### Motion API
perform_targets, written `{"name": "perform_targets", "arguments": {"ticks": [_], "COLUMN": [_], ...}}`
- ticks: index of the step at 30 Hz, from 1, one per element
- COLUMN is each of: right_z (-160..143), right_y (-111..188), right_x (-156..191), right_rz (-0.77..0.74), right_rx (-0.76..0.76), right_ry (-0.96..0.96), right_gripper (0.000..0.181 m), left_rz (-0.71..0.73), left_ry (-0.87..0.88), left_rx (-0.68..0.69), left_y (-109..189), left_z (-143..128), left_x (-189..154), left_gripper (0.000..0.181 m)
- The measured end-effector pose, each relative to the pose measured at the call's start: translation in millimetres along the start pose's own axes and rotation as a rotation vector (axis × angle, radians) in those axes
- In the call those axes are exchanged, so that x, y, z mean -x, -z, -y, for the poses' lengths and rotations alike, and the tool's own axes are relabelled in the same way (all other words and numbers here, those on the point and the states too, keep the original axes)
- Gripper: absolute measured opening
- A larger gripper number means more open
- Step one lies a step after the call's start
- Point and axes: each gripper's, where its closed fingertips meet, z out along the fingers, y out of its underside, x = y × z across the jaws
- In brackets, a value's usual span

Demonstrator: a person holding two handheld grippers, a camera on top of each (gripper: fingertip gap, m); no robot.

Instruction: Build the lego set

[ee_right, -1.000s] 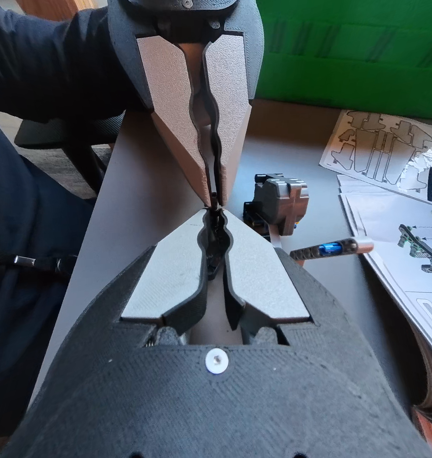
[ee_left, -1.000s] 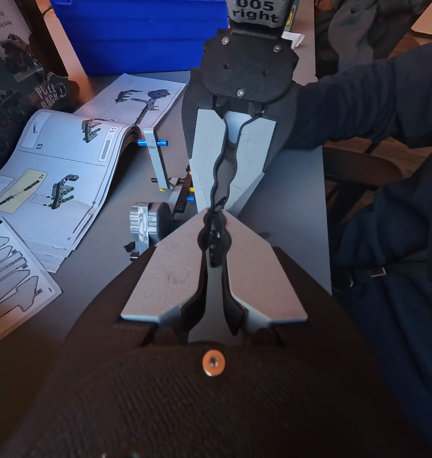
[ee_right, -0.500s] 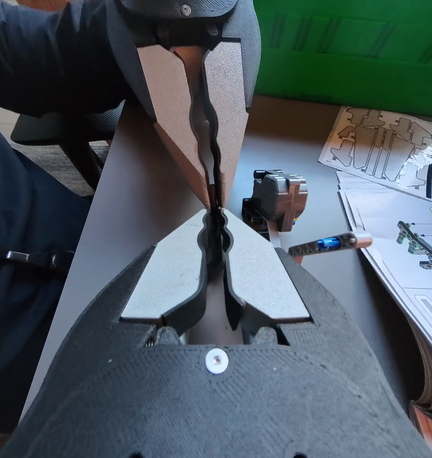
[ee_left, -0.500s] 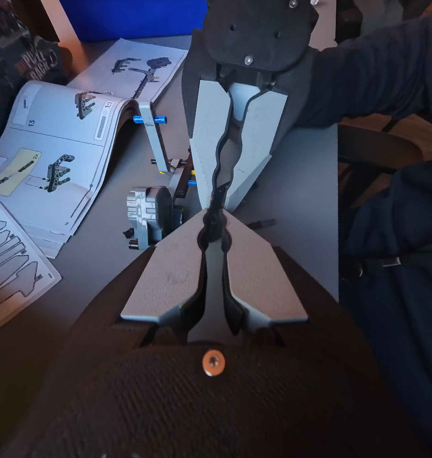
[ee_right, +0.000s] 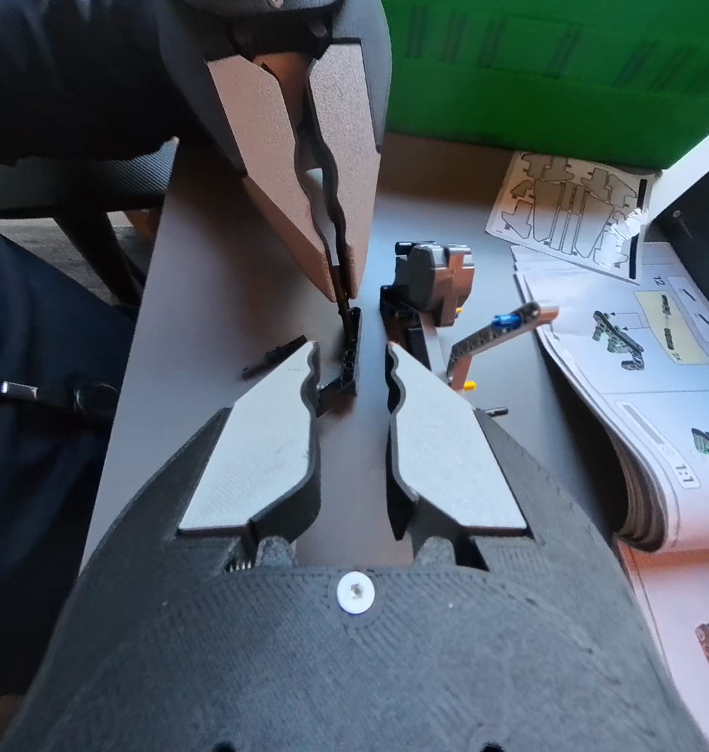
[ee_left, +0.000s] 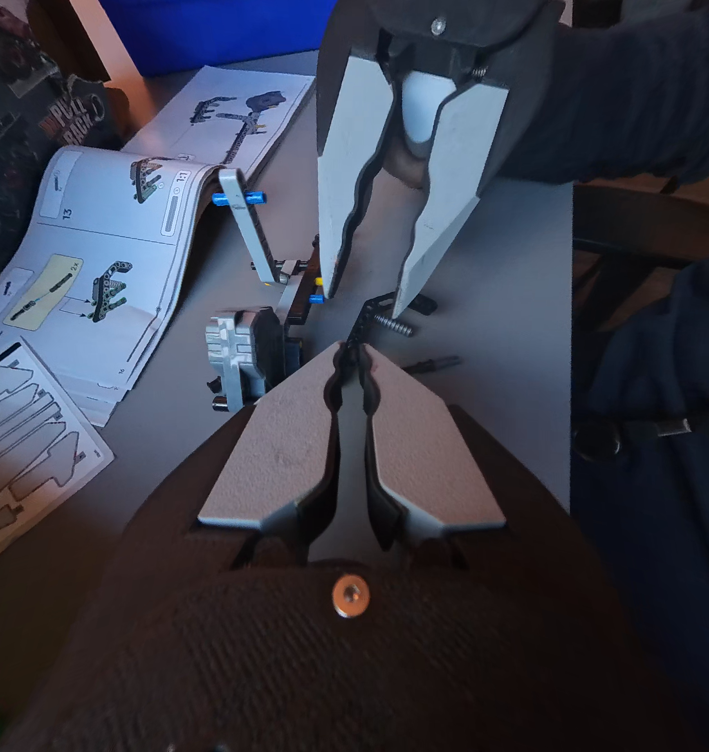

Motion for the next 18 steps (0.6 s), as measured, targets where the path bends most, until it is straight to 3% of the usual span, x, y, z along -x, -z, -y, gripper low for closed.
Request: {"name": "perform_targets", "arguments": {"ticks": [1,7,18], "right_z": [-2.4,-23.1,-16.3], "right_y": [-1.5,-18.3,-4.7], "right_x": [0.2,2.4,0.3], "right_rz": [-0.006,-0.011,-0.012], "right_rx": [0.012,0.131,0.090], "right_ry": [0.003,-0.002,0.007], "right_gripper": [0.029,0.021,0.021], "left_rz": [0.009,0.048,0.045], "left_ry": [-0.012,-0.073,-0.030], "left_rx": [0.006,0.079,0.111], "left_y": [-0.6,-9.7,-6.8], "left_z": [-0.7,-7.8,-15.0], "left_x": [-0.1,-1.0,-3.8], "left_gripper": [0.001,0.000,0.011]}}
